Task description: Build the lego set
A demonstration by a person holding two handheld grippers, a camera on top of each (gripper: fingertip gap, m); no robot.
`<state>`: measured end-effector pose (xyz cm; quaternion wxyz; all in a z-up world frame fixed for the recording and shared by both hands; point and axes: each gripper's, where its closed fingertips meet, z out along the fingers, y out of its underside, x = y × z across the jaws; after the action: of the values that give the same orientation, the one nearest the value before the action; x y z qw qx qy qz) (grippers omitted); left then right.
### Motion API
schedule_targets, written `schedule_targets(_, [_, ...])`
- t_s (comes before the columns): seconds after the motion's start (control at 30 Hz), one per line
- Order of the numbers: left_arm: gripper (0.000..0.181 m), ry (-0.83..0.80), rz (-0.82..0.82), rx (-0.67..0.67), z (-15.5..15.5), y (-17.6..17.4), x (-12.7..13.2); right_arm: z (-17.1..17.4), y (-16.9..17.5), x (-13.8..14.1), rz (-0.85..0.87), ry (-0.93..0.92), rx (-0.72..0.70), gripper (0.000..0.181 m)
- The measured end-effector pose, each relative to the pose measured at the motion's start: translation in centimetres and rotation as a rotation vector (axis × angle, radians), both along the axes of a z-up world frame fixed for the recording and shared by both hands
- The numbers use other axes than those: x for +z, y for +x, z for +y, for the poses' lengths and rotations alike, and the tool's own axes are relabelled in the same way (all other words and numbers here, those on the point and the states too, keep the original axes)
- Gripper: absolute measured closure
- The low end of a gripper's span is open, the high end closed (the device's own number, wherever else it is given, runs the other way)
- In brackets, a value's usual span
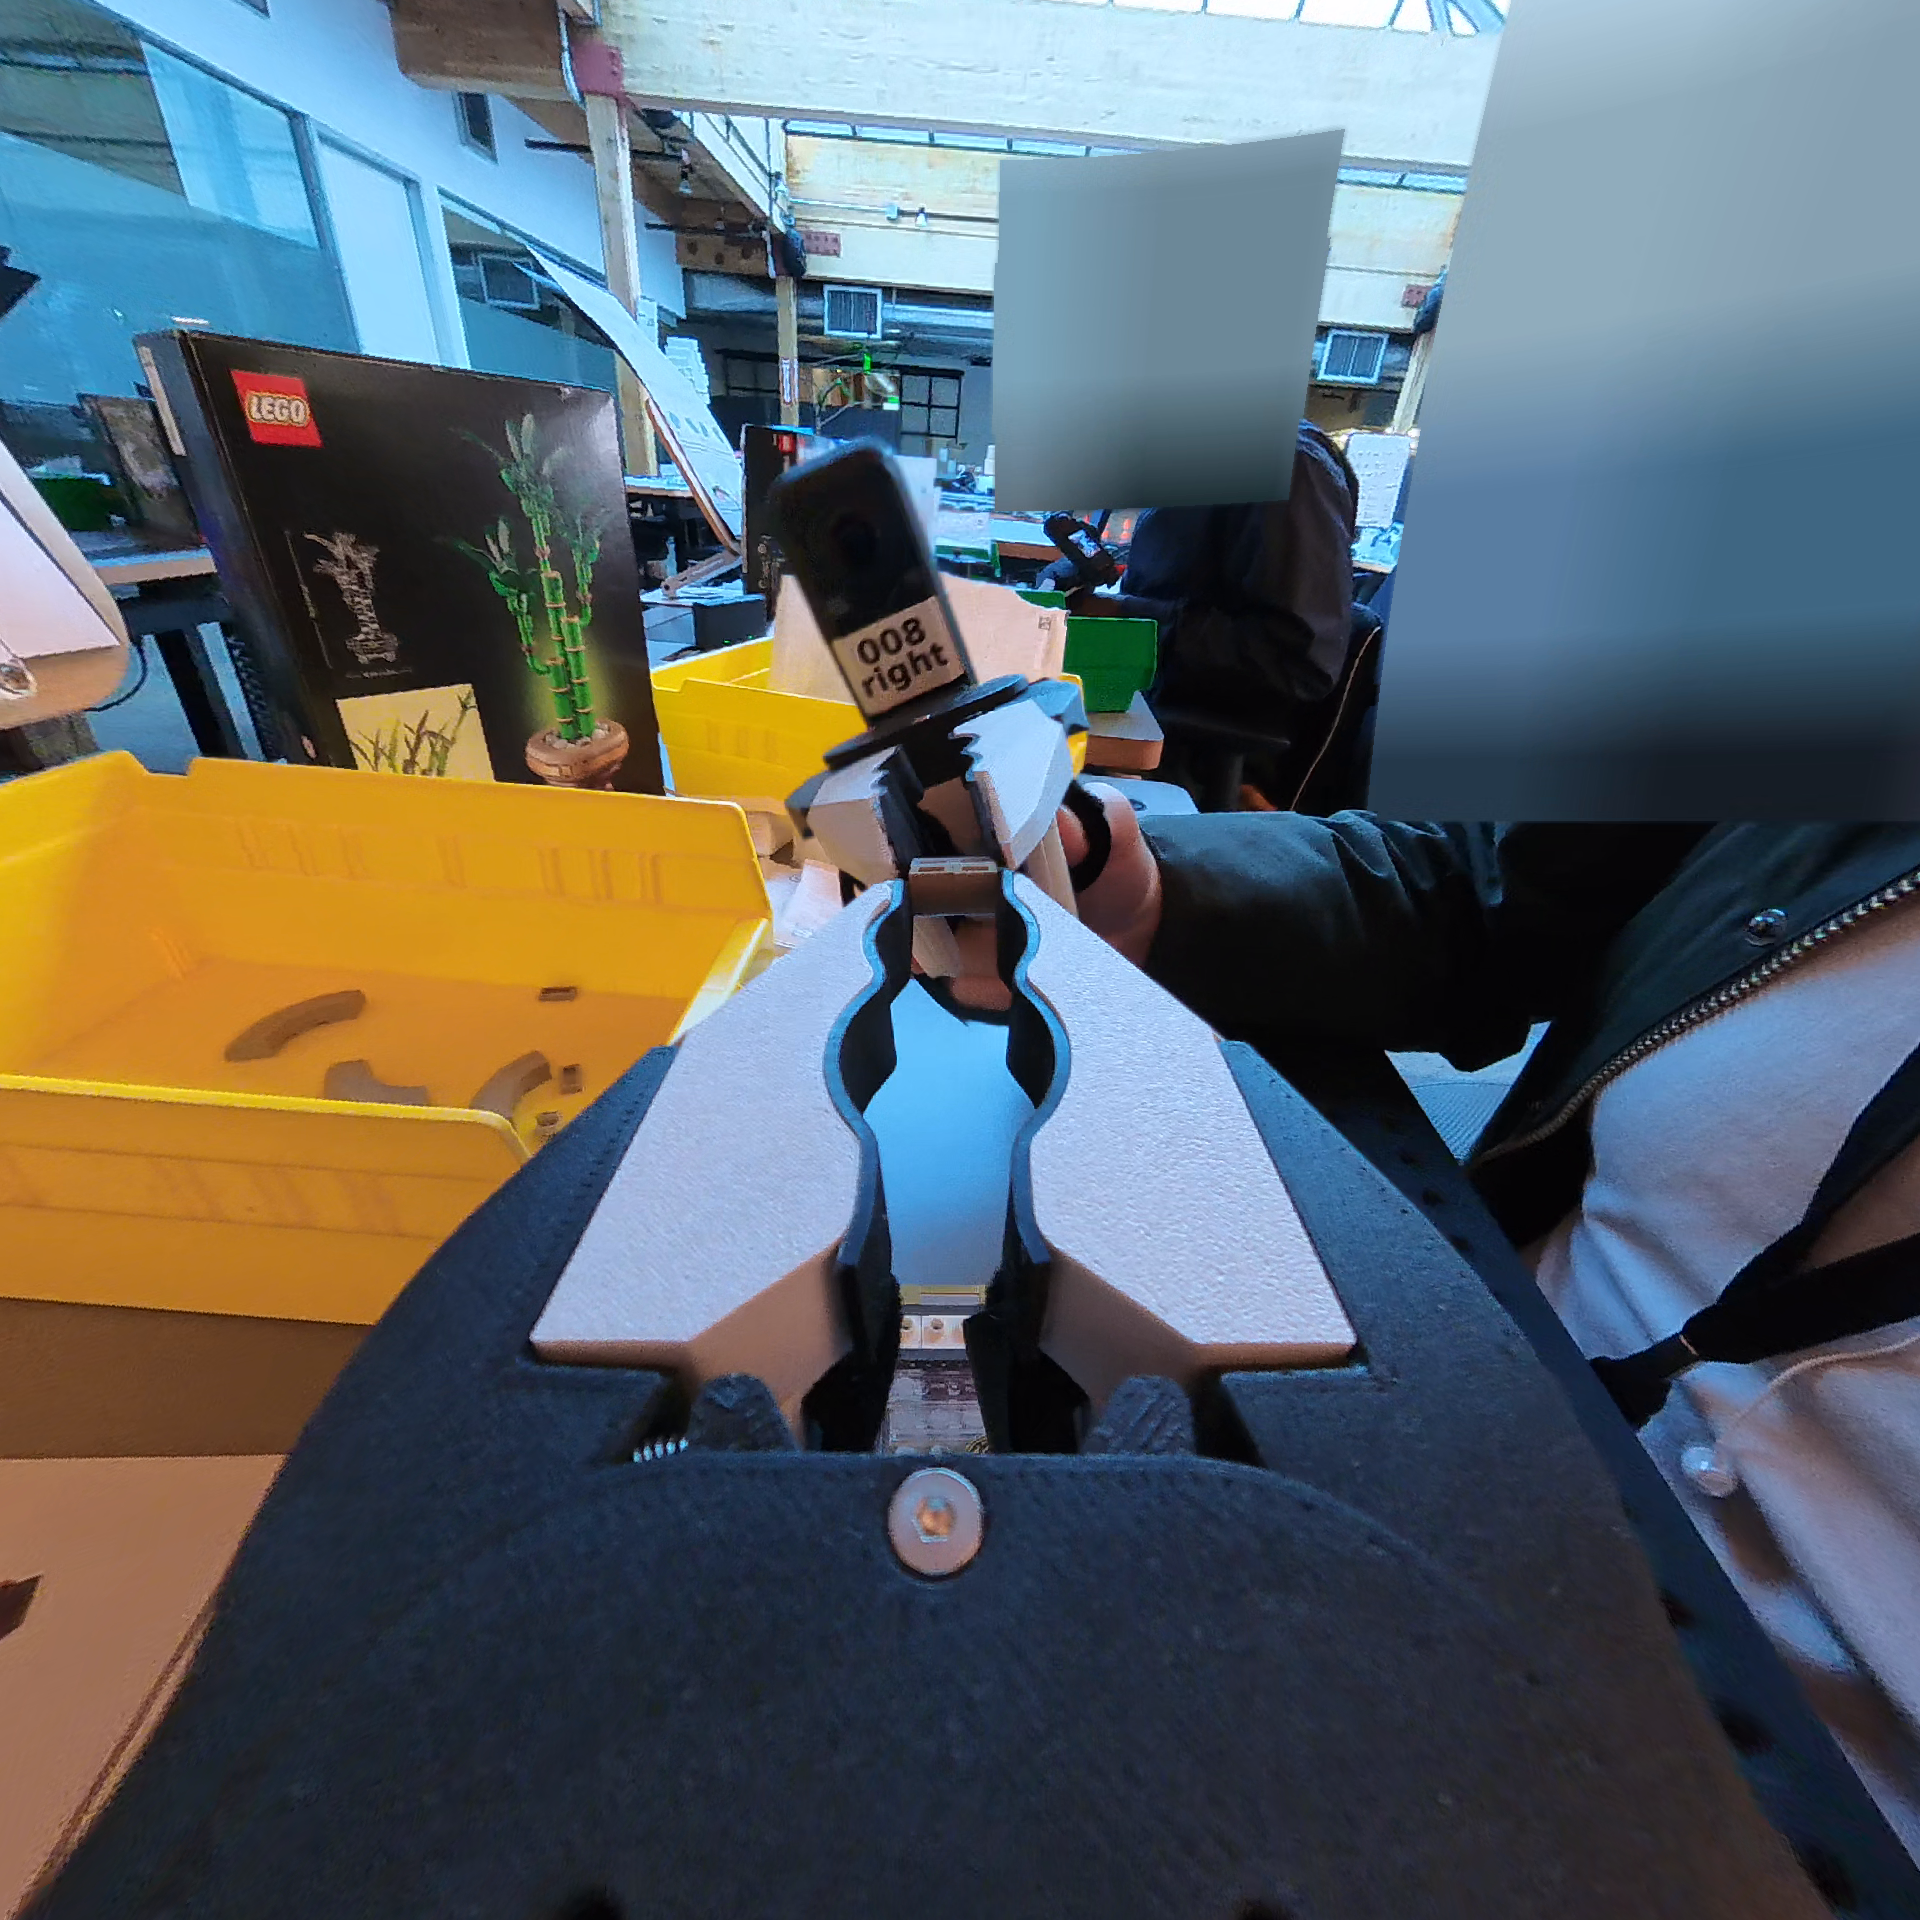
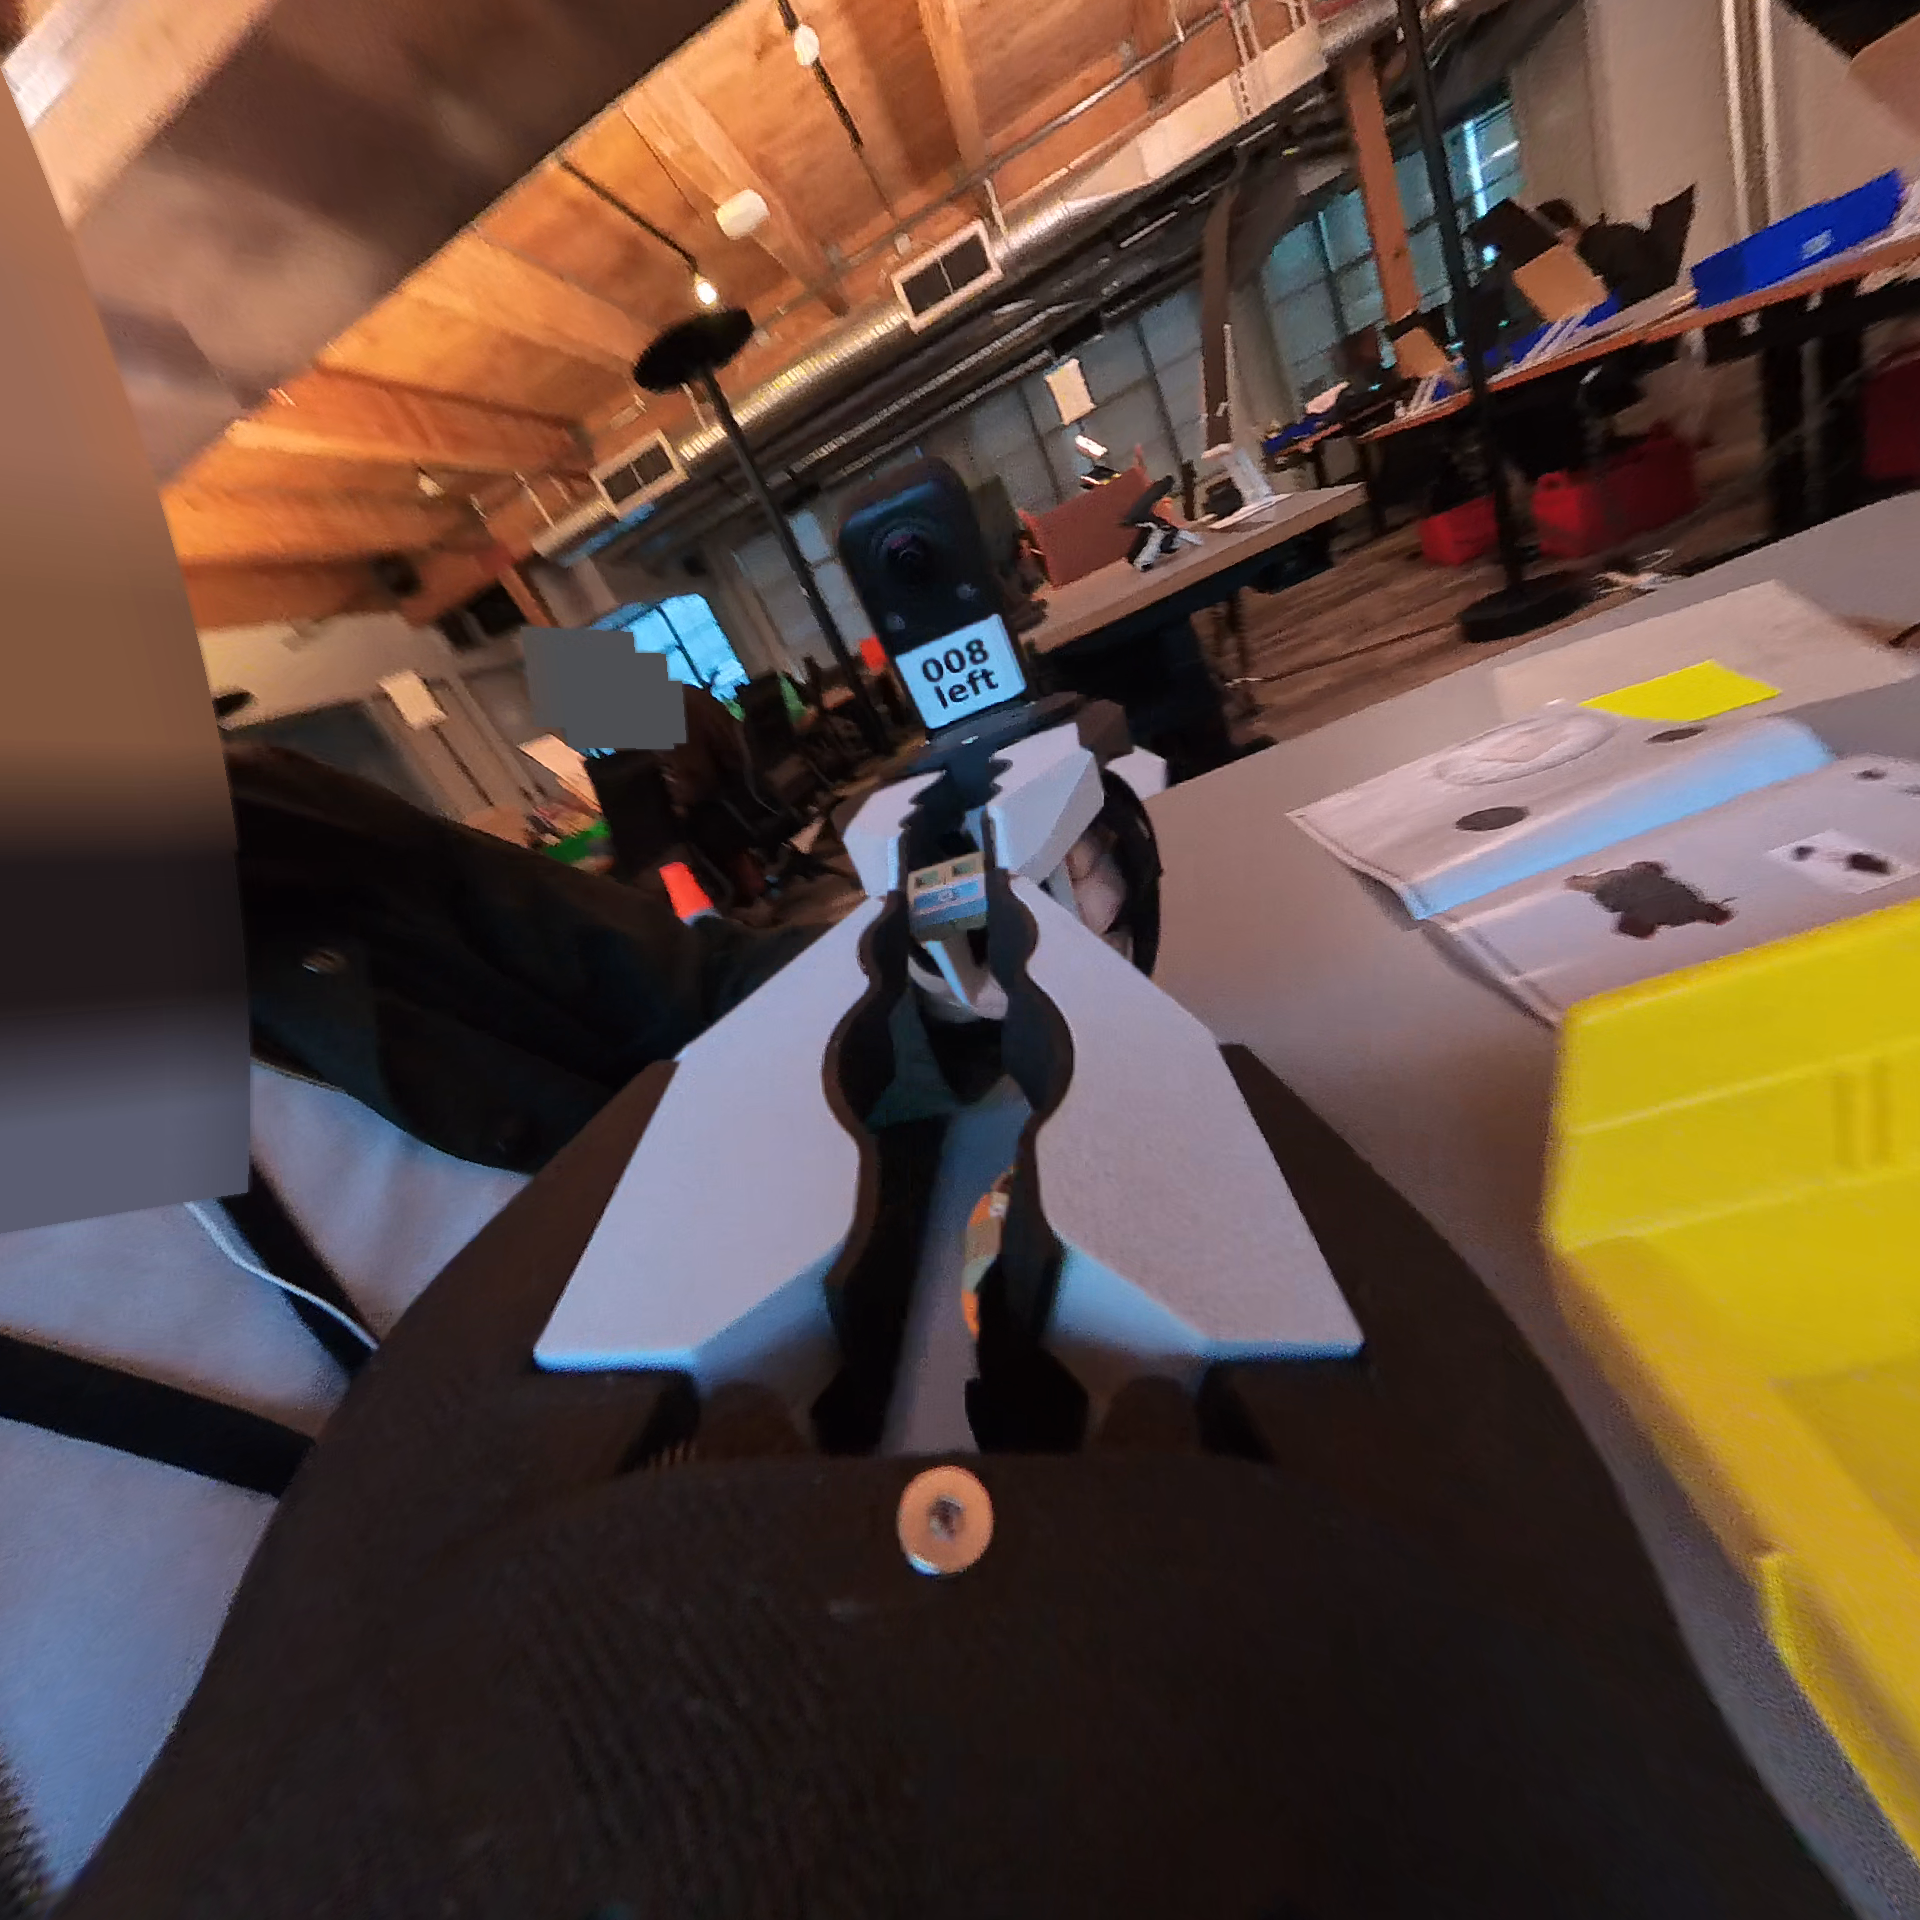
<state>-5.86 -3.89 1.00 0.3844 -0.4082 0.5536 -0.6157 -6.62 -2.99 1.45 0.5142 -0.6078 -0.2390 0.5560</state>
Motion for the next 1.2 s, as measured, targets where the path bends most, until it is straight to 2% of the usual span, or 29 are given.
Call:
schedule_targets(0.33, [0.167,0.028,0.008,-0.003,-0.2,-0.3,0.1,-0.2,-0.2,0.2,0.094,-0.071,0.068,0.169])
schedule_targets(0.53, [0.167,-0.035,0.036,0.010,0.2,0.0,0.1,0.2,0.0,0.2,0.113,-0.074,0.042,0.169])
schedule_targets(0.73, [0.167,-0.032,0.057,0.039,0.5,0.1,0.0,0.6,0.2,0.3,0.175,-0.109,0.038,0.170])
schedule_targets(0.97, [0.167,-0.191,0.106,0.011,0.8,0.4,-0.2,1.1,0.6,0.2,0.191,-0.093,-0.008,0.170])
schedule_targets(1.07, [0.167,-0.177,0.115,0.024,1.1,0.4,-0.4,1.4,0.6,0.2,0.228,-0.128,-0.004,0.170])
schedule_targets(1.2, [0.167,-0.082,0.133,0.070,1.2,0.5,-0.8,1.7,0.7,0.0,0.309,-0.213,0.036,0.169])
